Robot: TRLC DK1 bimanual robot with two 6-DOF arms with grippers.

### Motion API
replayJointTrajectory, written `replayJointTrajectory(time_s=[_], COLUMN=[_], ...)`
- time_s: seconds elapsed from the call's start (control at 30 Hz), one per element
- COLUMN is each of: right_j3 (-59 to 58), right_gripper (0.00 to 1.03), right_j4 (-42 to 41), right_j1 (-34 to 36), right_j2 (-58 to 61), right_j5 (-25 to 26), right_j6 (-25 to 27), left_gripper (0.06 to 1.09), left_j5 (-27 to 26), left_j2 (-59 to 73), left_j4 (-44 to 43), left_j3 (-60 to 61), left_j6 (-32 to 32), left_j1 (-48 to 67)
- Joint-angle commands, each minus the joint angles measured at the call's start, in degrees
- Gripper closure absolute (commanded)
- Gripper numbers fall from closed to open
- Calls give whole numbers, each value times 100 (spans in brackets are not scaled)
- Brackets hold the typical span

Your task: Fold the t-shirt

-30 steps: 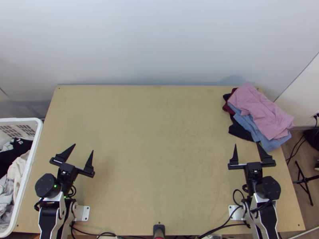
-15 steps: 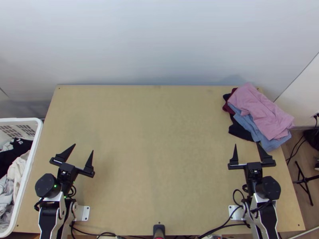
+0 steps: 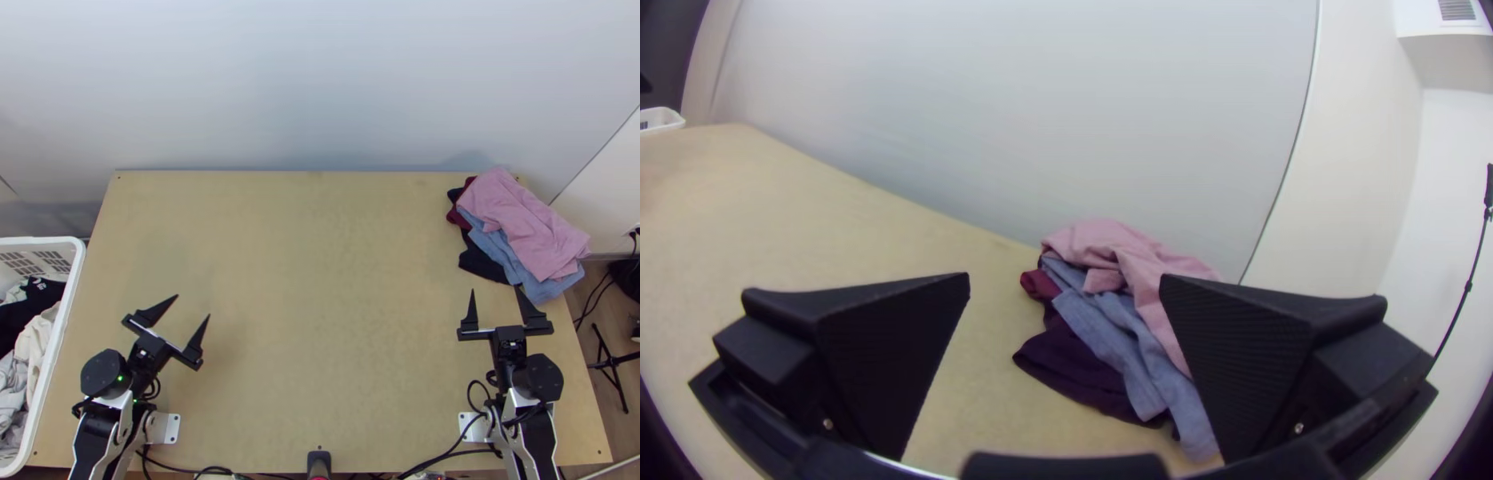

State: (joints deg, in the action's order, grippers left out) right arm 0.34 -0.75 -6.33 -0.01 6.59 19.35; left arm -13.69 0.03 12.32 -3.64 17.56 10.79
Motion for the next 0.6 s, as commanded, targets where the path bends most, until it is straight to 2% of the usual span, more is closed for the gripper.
replayJointTrajectory(time_s=[0.0, 0.2, 0.3, 0.33, 0.57], right_j3=[1, 1, 1, 1, 1], right_gripper=[4, 4, 4, 4, 4], right_j4=[-4, -4, -4, -4, 5], right_j1=[0, 0, -88, -97, -141], right_j2=[1, 1, 1, 1, -8], right_j5=[0, 0, 0, 0, -17], right_j6=[7, -11, -793, -907, -907], left_gripper=[10, 10, 10, 10, 10], left_j5=[-2, -2, -2, -2, -2], left_j2=[-3, -3, -3, -3, -3], left_j4=[16, 25, 25, 16, 16], left_j3=[-5, -5, -5, -5, -5], left_j6=[2, 2, 2, 2, 2], left_j1=[459, 459, 459, 459, 459])
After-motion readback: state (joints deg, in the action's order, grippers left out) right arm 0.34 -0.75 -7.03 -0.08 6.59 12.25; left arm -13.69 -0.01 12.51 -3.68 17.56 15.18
